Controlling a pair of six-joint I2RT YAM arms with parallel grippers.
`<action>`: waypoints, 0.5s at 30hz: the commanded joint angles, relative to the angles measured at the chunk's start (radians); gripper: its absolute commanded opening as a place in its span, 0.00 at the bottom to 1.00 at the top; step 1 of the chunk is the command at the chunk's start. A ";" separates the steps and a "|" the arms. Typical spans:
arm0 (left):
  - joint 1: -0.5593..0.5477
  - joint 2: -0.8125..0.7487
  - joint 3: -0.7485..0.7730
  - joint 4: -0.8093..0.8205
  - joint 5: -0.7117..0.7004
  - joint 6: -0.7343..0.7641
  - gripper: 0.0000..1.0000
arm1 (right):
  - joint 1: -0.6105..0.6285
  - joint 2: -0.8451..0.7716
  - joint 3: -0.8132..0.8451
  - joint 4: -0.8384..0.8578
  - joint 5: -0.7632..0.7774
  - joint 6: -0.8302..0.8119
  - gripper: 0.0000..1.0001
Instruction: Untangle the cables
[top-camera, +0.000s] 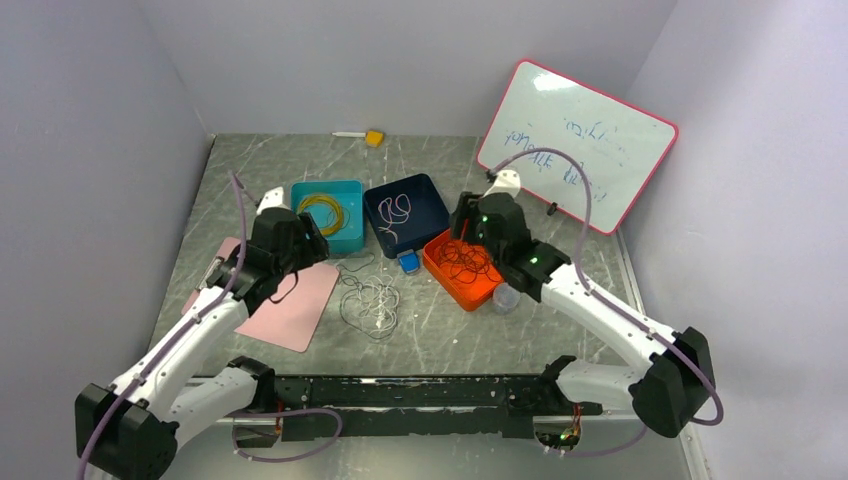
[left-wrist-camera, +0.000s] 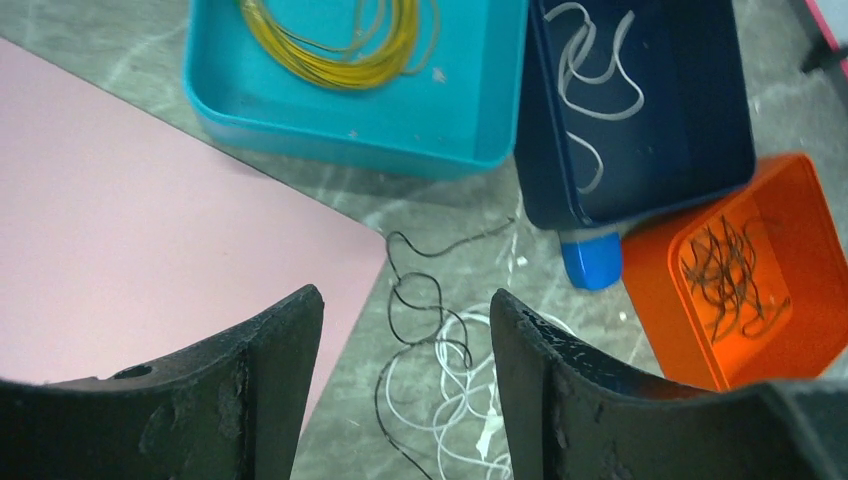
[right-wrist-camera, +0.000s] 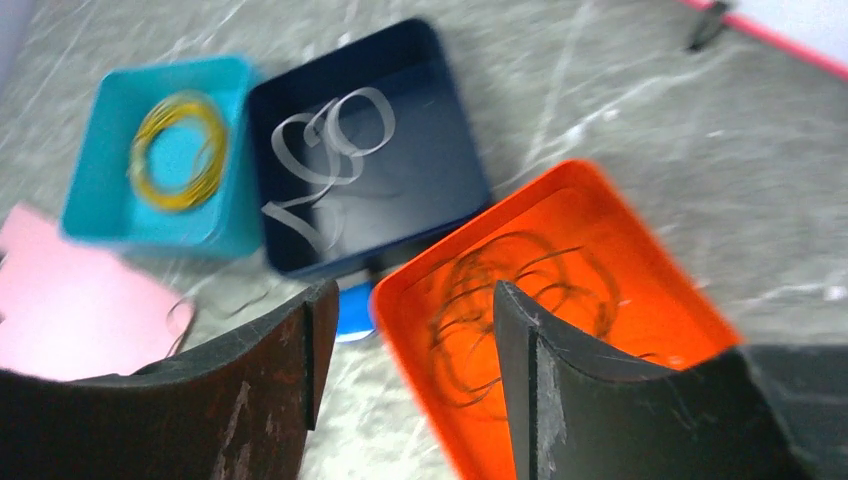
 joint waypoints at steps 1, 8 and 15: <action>0.112 0.035 0.064 0.039 0.051 0.021 0.67 | -0.150 0.004 0.033 -0.006 -0.055 -0.064 0.62; 0.227 0.118 0.120 0.068 0.116 0.077 0.66 | -0.308 0.039 0.047 0.007 -0.202 -0.079 0.62; 0.243 0.179 0.116 0.097 0.175 0.100 0.64 | -0.317 0.070 0.031 0.051 -0.357 -0.092 0.62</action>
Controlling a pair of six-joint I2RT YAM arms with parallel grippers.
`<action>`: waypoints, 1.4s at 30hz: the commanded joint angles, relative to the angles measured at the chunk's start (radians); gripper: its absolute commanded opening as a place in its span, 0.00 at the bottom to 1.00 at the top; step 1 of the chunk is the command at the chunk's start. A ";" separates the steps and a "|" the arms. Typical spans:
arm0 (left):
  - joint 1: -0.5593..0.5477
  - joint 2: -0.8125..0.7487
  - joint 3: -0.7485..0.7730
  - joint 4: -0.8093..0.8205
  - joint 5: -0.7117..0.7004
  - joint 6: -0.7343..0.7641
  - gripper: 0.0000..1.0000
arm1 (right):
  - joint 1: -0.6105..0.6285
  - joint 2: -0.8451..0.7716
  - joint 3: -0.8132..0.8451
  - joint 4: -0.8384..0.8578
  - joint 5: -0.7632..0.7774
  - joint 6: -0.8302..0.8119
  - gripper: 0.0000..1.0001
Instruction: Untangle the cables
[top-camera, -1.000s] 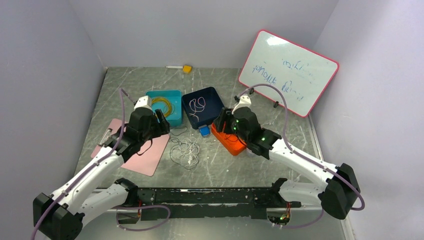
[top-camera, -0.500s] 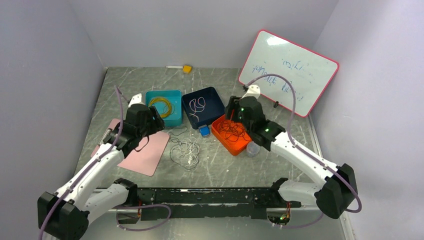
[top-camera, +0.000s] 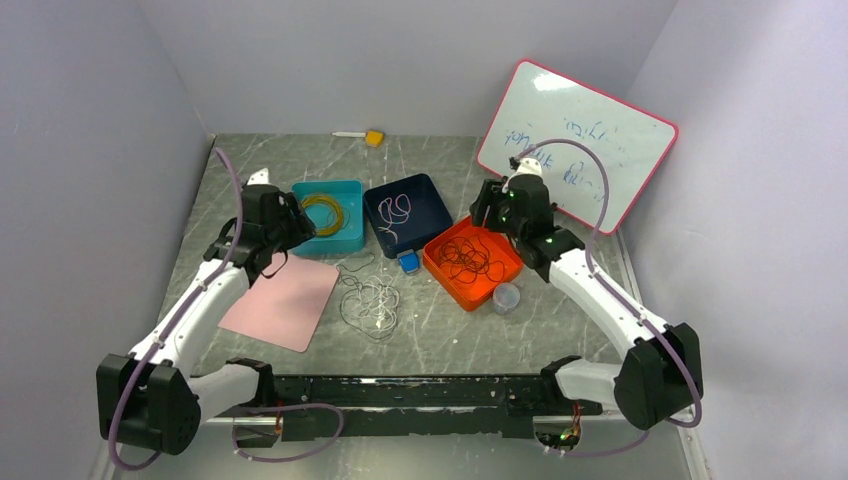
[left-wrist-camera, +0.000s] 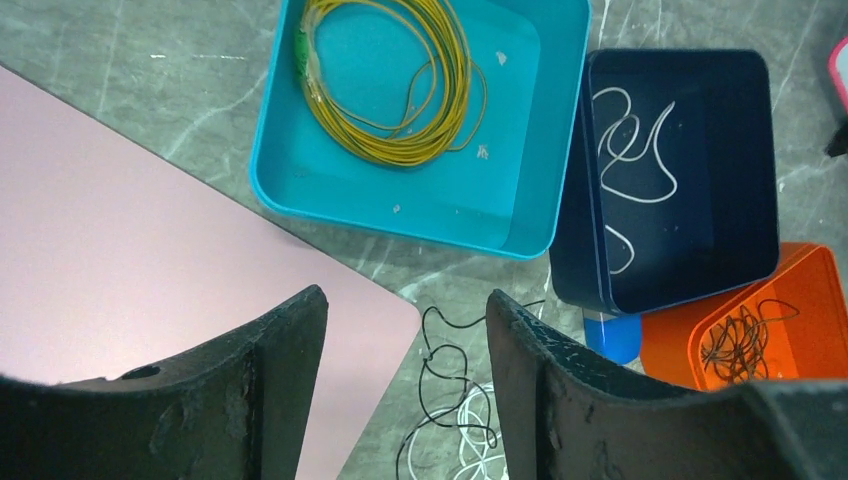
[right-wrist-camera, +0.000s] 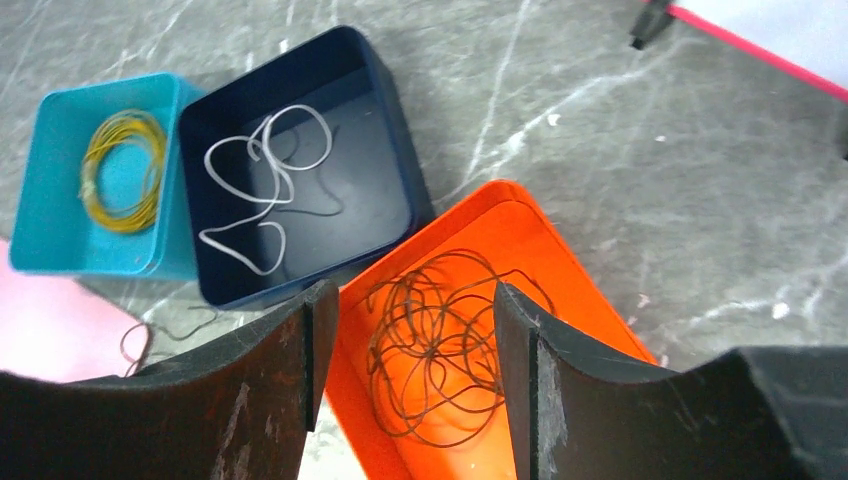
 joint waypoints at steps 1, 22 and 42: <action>0.009 0.020 0.016 0.039 0.081 0.041 0.64 | -0.003 0.026 0.023 0.038 -0.162 -0.036 0.62; -0.030 -0.082 -0.176 0.002 0.363 -0.069 0.61 | 0.438 0.278 0.138 -0.077 -0.065 0.140 0.62; -0.367 0.061 -0.127 -0.124 -0.021 -0.702 0.99 | 0.456 0.207 0.053 -0.067 -0.005 0.071 0.62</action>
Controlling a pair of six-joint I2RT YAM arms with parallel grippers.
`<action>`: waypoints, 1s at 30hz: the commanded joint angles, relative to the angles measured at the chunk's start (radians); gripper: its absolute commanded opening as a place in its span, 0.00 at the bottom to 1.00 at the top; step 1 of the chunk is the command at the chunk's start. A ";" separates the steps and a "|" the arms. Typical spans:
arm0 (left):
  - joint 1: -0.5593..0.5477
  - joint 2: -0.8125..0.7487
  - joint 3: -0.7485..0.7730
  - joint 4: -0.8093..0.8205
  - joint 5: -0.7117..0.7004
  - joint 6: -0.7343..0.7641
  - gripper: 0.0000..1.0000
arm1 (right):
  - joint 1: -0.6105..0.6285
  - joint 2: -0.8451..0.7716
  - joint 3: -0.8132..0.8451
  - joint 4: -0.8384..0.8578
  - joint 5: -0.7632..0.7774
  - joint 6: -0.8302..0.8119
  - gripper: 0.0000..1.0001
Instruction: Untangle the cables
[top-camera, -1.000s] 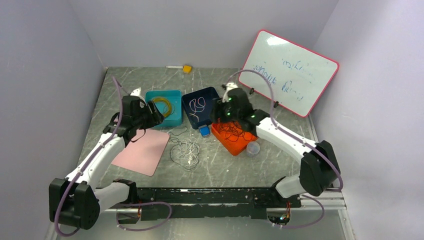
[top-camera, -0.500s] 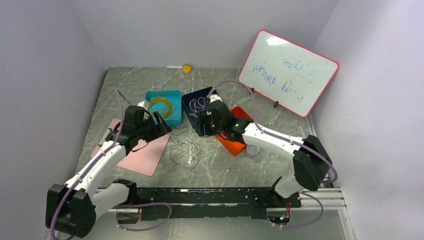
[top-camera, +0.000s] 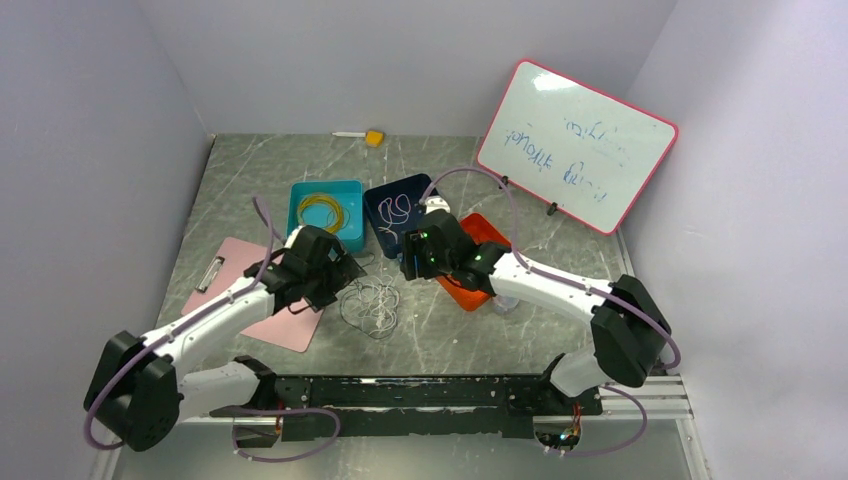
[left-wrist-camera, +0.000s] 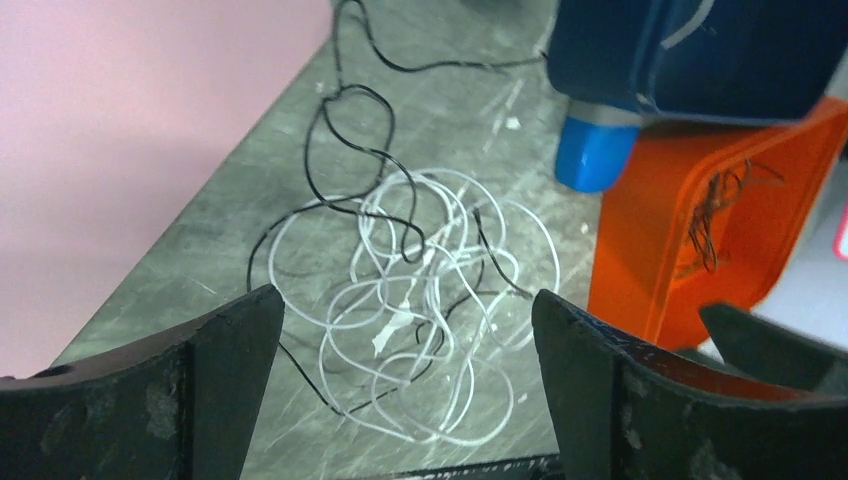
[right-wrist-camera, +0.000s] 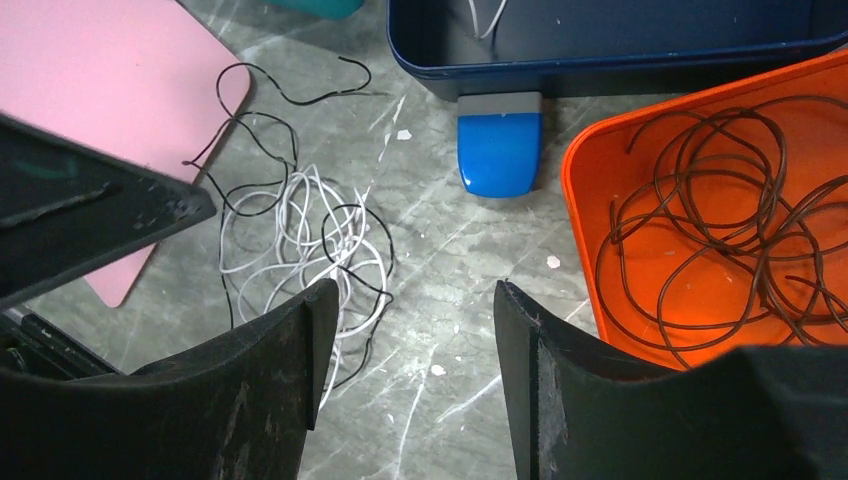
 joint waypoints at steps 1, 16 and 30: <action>-0.013 0.074 0.056 -0.037 -0.093 -0.124 0.97 | 0.004 -0.041 -0.011 0.007 0.036 -0.042 0.62; -0.014 0.226 0.104 0.051 -0.169 -0.146 0.71 | 0.000 -0.070 -0.017 -0.003 0.079 -0.100 0.63; -0.013 0.263 0.118 0.055 -0.207 -0.059 0.11 | -0.004 -0.100 -0.023 0.006 0.103 -0.094 0.63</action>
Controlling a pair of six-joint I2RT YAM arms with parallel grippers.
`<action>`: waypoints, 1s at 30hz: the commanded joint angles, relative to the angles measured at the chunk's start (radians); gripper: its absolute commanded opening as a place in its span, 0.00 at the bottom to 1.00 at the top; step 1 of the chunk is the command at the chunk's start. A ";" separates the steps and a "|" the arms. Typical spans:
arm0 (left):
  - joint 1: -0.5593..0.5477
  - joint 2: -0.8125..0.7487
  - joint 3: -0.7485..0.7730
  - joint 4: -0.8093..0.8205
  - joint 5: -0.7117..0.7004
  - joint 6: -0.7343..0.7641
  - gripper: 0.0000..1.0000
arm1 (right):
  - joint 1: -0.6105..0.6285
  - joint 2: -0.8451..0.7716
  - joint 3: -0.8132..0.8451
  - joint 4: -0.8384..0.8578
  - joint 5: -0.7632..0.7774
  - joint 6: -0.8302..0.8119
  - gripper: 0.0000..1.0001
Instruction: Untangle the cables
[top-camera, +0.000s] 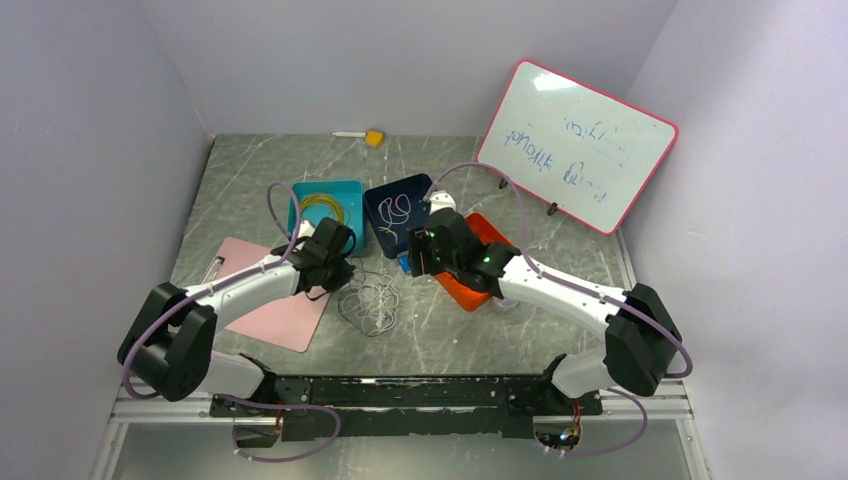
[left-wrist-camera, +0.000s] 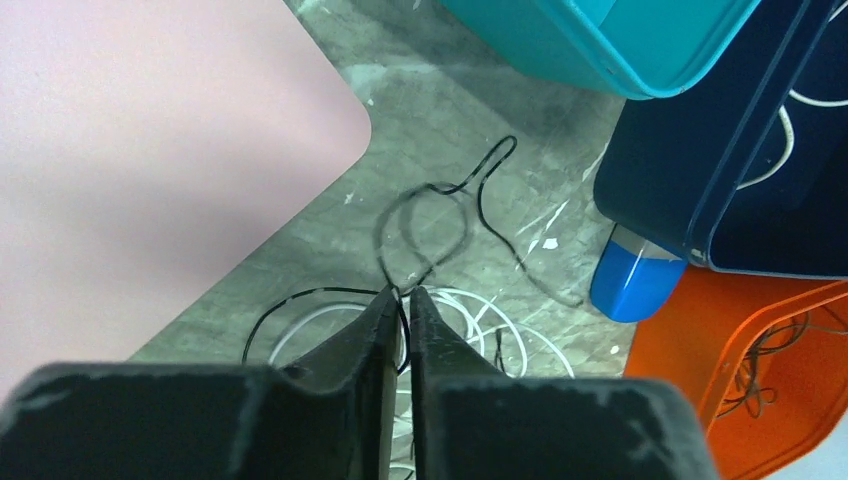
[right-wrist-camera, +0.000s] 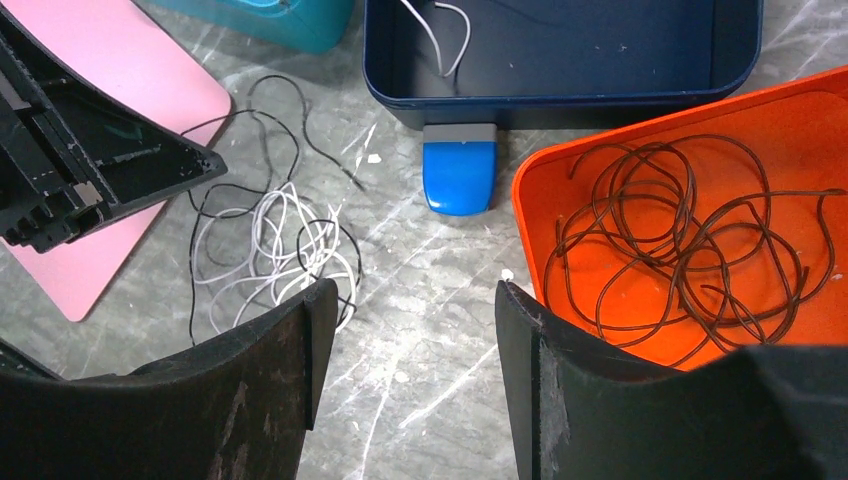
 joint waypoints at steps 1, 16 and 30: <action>-0.007 -0.025 0.040 -0.010 -0.060 0.047 0.08 | -0.003 -0.047 -0.016 0.017 0.035 -0.004 0.63; -0.007 -0.214 0.314 -0.088 0.021 0.571 0.07 | -0.003 -0.223 -0.117 0.233 -0.010 -0.060 0.63; -0.008 -0.366 0.447 0.033 0.186 0.803 0.07 | -0.018 -0.264 -0.175 0.577 -0.284 -0.147 0.76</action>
